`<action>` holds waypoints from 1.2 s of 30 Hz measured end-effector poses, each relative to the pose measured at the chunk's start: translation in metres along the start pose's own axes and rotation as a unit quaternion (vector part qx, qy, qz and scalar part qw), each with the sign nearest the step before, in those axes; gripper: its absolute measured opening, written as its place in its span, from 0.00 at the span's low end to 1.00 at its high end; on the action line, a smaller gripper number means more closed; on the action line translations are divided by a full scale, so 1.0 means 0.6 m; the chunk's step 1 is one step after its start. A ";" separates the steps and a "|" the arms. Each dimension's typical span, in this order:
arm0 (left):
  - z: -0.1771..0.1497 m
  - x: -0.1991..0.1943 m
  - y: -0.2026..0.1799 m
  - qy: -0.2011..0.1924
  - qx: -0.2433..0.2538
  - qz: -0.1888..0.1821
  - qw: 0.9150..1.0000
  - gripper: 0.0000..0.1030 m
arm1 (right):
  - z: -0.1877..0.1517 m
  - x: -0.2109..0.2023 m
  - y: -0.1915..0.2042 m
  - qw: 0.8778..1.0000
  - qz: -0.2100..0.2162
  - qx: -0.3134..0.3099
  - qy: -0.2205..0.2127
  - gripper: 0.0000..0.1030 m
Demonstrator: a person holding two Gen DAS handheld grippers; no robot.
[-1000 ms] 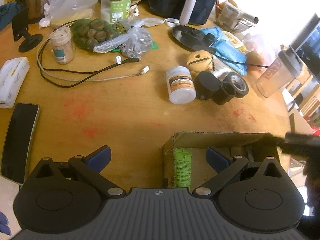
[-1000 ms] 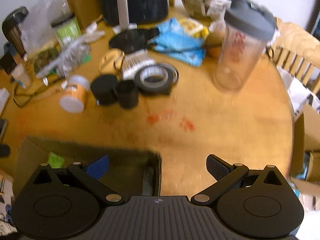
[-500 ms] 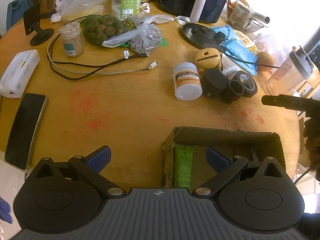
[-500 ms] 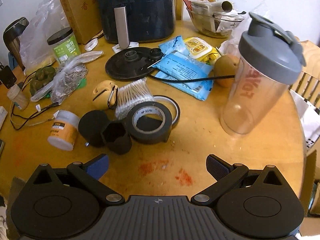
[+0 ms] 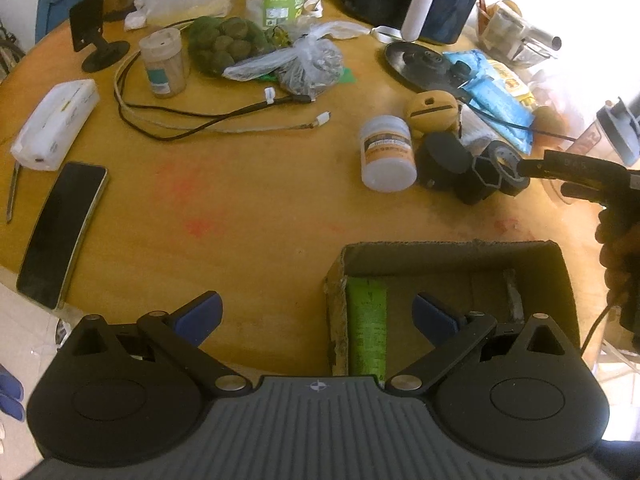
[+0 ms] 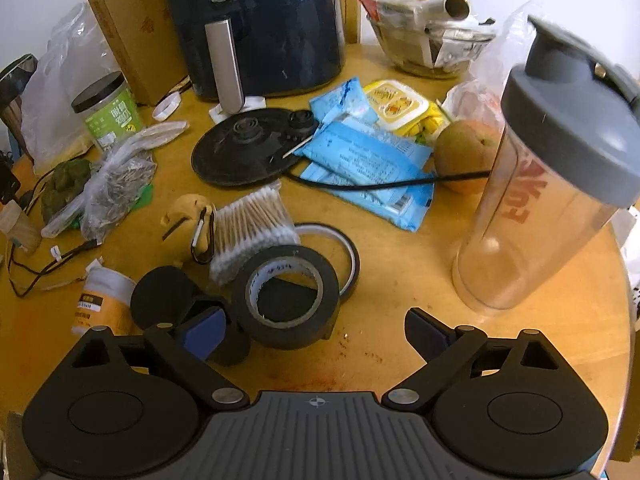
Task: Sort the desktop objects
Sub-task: 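Move the right tool toward the black electrical tape roll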
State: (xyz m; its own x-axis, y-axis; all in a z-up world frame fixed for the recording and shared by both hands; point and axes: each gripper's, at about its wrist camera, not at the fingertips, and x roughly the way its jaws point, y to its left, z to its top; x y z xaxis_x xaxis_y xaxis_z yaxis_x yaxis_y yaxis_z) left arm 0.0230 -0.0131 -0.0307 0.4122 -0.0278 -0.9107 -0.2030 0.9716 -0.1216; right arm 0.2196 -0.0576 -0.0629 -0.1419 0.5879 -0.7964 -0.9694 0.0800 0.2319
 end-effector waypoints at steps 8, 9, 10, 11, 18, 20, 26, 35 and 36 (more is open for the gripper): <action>-0.002 0.006 0.005 0.006 -0.014 0.004 1.000 1.00 | -0.045 -0.016 -0.026 1.000 -0.002 0.007 0.022 0.91; -0.001 0.006 0.004 0.005 -0.013 0.003 1.000 1.00 | -0.053 -0.018 -0.030 1.000 -0.003 0.009 0.028 0.90; 0.001 0.007 0.002 0.005 -0.011 0.001 1.000 1.00 | -0.060 -0.019 -0.034 0.999 -0.004 0.010 0.035 0.90; 0.002 0.007 0.000 0.005 -0.009 0.000 1.000 1.00 | -0.068 -0.019 -0.037 0.999 -0.005 0.012 0.043 0.89; 0.007 0.011 -0.010 0.007 0.010 -0.006 1.000 1.00 | -0.100 -0.030 -0.046 0.997 -0.004 0.028 0.072 0.87; 0.008 0.013 -0.012 0.008 0.013 -0.008 1.000 1.00 | -0.106 -0.035 -0.047 0.997 -0.005 0.031 0.075 0.87; 0.011 0.016 -0.016 0.009 0.020 -0.012 1.000 1.00 | -0.127 -0.048 -0.051 0.995 -0.010 0.043 0.091 0.87; 0.014 0.012 -0.012 0.008 0.028 -0.012 0.999 1.00 | -0.119 -0.064 -0.077 0.996 -0.021 -0.001 0.082 0.88; 0.014 0.012 -0.010 0.008 0.027 -0.011 1.000 1.00 | -0.115 -0.064 -0.085 0.997 -0.021 -0.009 0.080 0.88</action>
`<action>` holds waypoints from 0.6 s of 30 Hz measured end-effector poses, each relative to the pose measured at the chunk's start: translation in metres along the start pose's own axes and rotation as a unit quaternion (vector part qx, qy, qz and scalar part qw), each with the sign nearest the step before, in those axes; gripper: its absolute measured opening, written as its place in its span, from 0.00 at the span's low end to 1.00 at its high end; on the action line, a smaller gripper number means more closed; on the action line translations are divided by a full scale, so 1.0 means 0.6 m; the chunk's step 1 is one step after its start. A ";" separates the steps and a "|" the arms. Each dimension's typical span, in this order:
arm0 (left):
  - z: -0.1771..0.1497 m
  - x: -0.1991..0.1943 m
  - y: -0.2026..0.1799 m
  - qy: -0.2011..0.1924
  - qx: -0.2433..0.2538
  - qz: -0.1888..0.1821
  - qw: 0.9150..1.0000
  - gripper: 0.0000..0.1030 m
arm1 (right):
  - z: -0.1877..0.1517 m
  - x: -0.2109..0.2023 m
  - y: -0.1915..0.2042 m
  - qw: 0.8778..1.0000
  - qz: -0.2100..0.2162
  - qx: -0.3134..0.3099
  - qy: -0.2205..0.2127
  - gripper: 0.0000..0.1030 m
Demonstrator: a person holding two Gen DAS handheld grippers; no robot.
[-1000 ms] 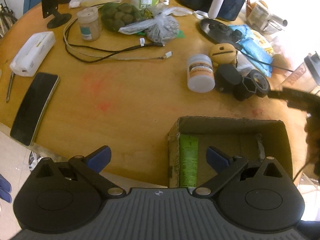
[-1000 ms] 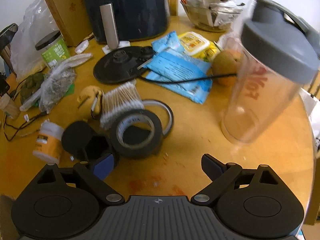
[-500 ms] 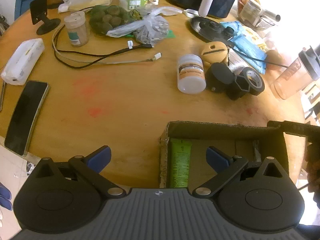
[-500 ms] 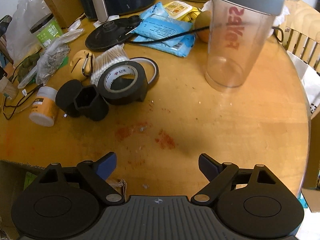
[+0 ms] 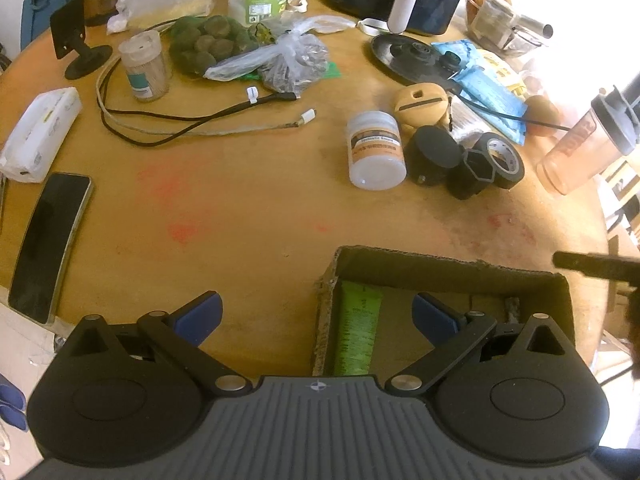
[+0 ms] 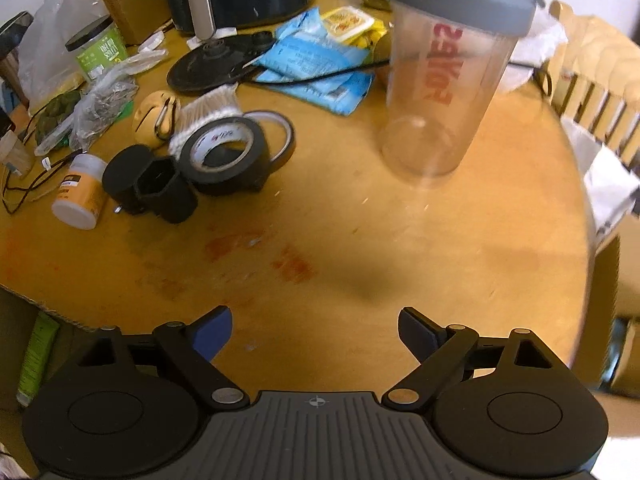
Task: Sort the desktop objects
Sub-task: 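Move the right tool toward the black electrical tape roll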
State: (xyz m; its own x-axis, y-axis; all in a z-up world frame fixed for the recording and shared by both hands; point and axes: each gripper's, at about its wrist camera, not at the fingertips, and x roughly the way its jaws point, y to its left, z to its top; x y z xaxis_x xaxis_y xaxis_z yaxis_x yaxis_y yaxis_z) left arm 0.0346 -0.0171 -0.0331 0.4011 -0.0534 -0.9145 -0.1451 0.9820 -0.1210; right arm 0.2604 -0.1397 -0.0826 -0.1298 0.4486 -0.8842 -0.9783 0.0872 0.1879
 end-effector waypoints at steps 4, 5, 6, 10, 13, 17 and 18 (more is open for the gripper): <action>-0.001 -0.003 0.010 -0.001 -0.008 0.005 1.000 1.00 | 0.023 -0.007 -0.024 0.999 0.008 -0.047 -0.018 0.88; -0.001 -0.003 0.013 -0.001 -0.011 0.006 1.000 1.00 | 0.031 -0.008 -0.023 0.998 0.017 -0.064 -0.024 0.88; -0.001 -0.004 0.015 -0.001 -0.014 0.007 1.000 1.00 | 0.039 -0.009 -0.019 0.996 0.027 -0.083 -0.030 0.88; 0.001 -0.007 0.017 -0.002 -0.015 0.011 1.000 1.00 | 0.067 0.001 0.018 0.986 0.053 -0.154 -0.046 0.88; 0.001 -0.010 0.016 -0.007 -0.015 0.012 1.000 1.00 | 0.085 0.020 0.048 0.978 0.063 -0.192 -0.053 0.88; -0.001 -0.012 0.012 -0.002 -0.006 0.015 1.000 1.00 | 0.098 0.053 0.084 0.966 0.066 -0.242 -0.057 0.88; -0.001 -0.014 0.012 -0.004 -0.005 0.018 1.000 1.00 | 0.099 0.061 0.091 0.963 0.067 -0.255 -0.055 0.88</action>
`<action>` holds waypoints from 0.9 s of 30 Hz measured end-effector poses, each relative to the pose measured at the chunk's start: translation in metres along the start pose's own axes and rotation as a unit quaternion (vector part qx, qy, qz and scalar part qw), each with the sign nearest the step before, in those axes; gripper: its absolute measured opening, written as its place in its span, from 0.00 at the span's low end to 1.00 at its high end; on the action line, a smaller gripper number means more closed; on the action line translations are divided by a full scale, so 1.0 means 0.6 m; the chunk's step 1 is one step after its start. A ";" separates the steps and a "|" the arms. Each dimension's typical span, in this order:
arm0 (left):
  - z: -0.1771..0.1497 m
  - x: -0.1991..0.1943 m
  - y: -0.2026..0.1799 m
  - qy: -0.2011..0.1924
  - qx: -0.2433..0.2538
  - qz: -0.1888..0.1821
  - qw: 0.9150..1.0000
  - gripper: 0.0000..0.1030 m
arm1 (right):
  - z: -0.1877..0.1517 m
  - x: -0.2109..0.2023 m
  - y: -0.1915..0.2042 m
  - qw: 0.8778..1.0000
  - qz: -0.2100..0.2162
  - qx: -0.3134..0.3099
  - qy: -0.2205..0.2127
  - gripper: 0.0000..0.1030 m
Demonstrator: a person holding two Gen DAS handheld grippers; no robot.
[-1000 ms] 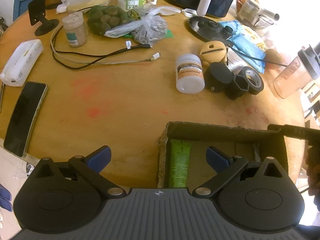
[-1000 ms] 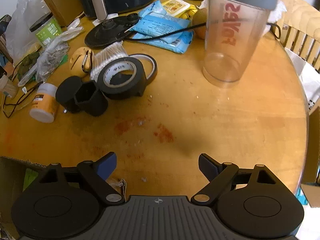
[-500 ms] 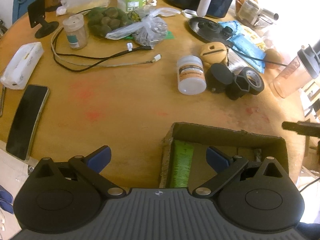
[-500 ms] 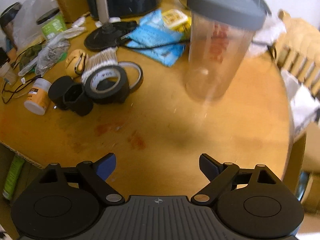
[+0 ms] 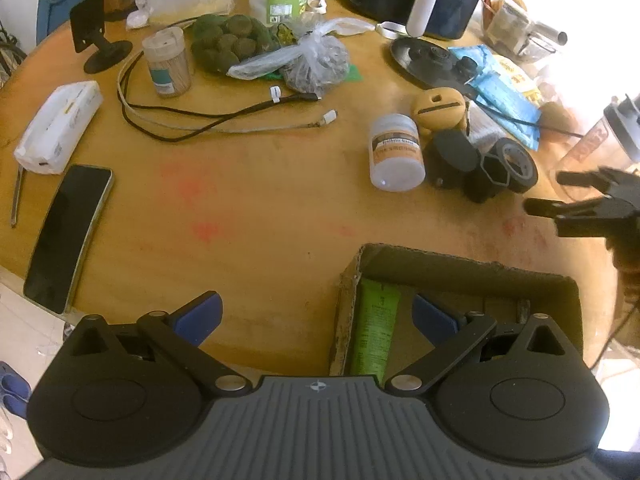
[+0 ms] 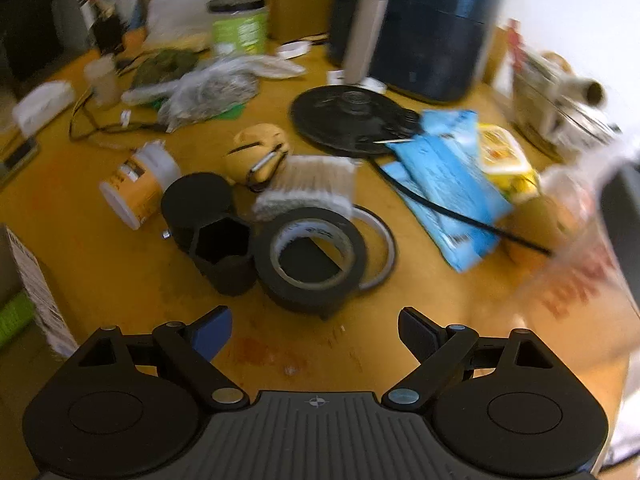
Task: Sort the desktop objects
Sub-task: 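Move the right tool toward the black electrical tape roll, then close the right tool on the black tape roll and lift it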
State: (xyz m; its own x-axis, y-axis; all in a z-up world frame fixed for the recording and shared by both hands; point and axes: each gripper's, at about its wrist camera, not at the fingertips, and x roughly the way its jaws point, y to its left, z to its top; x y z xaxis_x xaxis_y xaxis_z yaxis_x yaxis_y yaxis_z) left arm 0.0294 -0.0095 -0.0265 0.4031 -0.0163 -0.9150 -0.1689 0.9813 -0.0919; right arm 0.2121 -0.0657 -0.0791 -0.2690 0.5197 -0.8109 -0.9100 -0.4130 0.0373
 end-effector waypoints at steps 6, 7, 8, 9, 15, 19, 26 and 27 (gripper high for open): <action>-0.006 -0.006 0.014 -0.001 -0.015 0.011 1.000 1.00 | 0.014 0.039 -0.002 0.999 -0.006 -0.035 0.012 0.88; -0.008 -0.007 0.016 0.000 -0.018 0.013 1.000 1.00 | 0.018 0.042 -0.005 0.999 -0.004 -0.037 0.011 0.88; -0.010 -0.007 0.018 0.001 -0.021 0.014 1.000 1.00 | 0.021 0.045 -0.007 0.999 -0.002 -0.041 0.011 0.88; -0.012 -0.007 0.021 0.003 -0.025 0.015 1.000 1.00 | 0.025 0.048 -0.008 0.999 0.001 -0.046 0.010 0.88; -0.022 -0.007 0.031 0.006 -0.040 0.020 0.999 1.00 | 0.042 0.062 -0.019 0.998 0.032 -0.053 0.012 0.84; -0.026 -0.008 0.035 0.006 -0.051 0.019 0.999 1.00 | 0.044 0.070 -0.020 0.997 0.046 -0.062 0.018 0.80; -0.033 -0.010 0.033 0.006 -0.048 0.013 0.999 1.00 | 0.049 0.075 -0.016 0.995 0.058 -0.073 0.026 0.73; -0.033 -0.011 0.033 0.005 -0.048 0.011 0.999 1.00 | 0.049 0.074 -0.018 0.996 0.057 -0.070 0.027 0.73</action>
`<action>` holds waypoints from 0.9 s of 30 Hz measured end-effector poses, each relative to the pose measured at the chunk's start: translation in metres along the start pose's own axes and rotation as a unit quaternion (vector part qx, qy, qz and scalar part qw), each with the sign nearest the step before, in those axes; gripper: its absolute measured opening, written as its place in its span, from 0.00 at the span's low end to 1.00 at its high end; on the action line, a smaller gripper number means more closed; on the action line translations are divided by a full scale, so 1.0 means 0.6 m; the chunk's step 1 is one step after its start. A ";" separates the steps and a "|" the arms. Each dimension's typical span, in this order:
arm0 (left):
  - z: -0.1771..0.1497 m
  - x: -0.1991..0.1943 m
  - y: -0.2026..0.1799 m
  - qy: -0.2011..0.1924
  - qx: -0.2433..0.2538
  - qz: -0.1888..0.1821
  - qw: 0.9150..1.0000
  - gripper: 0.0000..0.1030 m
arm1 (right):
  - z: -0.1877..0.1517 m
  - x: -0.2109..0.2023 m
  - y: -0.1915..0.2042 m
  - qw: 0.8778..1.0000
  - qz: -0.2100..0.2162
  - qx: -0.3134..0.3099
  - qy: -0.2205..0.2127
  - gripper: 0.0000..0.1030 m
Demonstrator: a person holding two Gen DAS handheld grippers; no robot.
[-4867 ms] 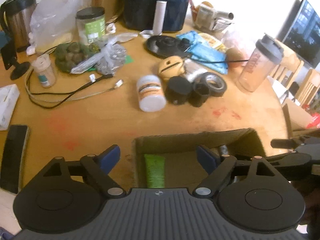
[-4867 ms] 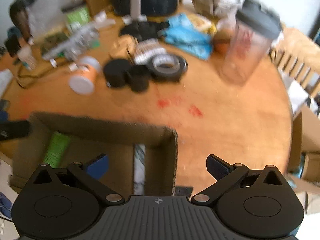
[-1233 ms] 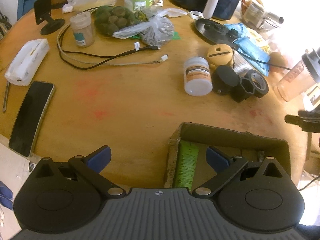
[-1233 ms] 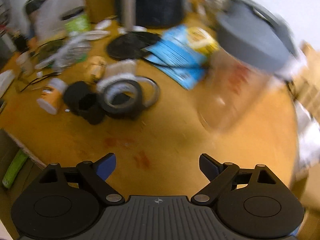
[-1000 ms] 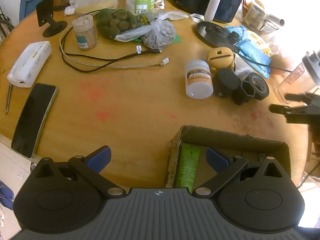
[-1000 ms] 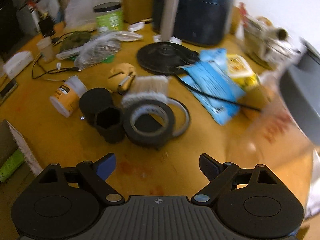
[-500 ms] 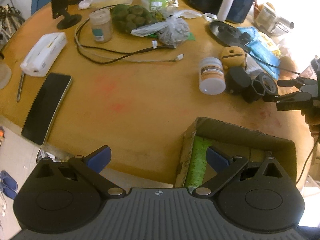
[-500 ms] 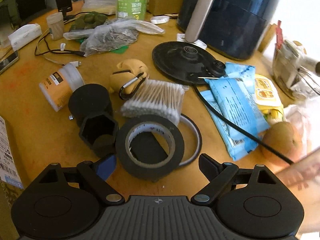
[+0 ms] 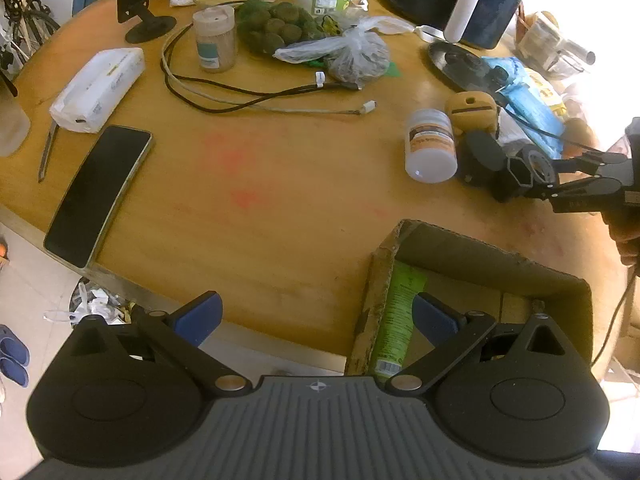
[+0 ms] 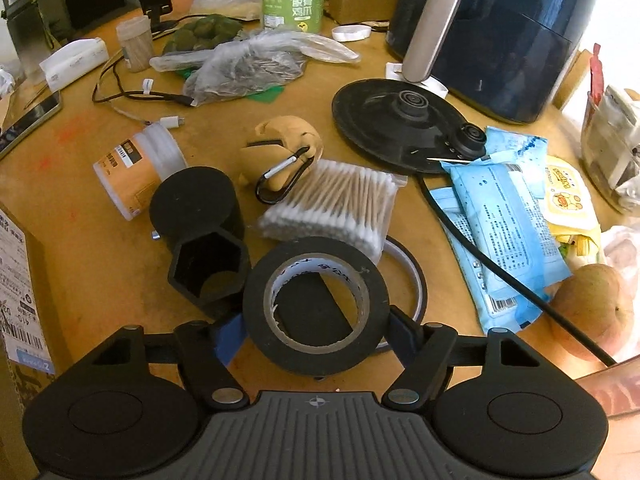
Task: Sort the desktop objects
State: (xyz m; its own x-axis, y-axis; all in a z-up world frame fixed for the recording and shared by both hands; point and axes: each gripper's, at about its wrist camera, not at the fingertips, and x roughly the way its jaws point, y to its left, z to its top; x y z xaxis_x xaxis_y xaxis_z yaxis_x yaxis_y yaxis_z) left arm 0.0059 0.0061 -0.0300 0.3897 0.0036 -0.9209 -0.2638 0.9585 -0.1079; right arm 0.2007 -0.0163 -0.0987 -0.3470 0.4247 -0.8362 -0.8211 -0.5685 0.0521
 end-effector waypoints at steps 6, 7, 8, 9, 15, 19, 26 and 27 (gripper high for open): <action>0.005 -0.002 -0.002 -0.005 0.010 -0.006 1.000 1.00 | -0.006 -0.026 -0.008 0.999 -0.014 0.029 -0.009 0.73; 0.006 -0.001 -0.003 -0.005 0.012 -0.007 1.000 1.00 | -0.008 -0.033 -0.010 0.999 -0.017 0.034 -0.011 0.73; 0.008 -0.001 -0.004 -0.006 0.015 -0.009 1.000 1.00 | -0.010 -0.041 -0.010 0.999 -0.018 0.040 -0.014 0.73; 0.009 -0.001 -0.005 -0.007 0.018 -0.011 1.000 1.00 | -0.011 -0.049 -0.010 0.999 -0.019 0.045 -0.017 0.73; 0.018 0.000 -0.016 -0.011 0.040 -0.023 0.999 1.00 | -0.022 -0.113 0.010 0.996 -0.030 0.064 -0.048 0.73; 0.024 0.001 -0.022 -0.012 0.056 -0.031 0.998 1.00 | -0.032 -0.160 0.027 0.993 -0.038 0.085 -0.071 0.73; 0.031 0.003 -0.032 -0.011 0.087 -0.047 0.995 1.00 | -0.055 -0.233 0.070 0.984 -0.048 0.134 -0.106 0.73; 0.032 0.004 -0.033 -0.010 0.091 -0.049 0.995 1.00 | -0.058 -0.240 0.077 0.983 -0.048 0.142 -0.110 0.73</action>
State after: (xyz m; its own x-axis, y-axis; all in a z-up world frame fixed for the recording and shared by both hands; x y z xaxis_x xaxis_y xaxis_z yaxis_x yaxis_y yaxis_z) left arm 0.0290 -0.0074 -0.0230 0.4243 -0.0886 -0.9012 -0.0601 0.9903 -0.1256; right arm 0.2287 -0.1281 0.0053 -0.3256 0.6259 -0.7086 -0.9373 -0.3120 0.1552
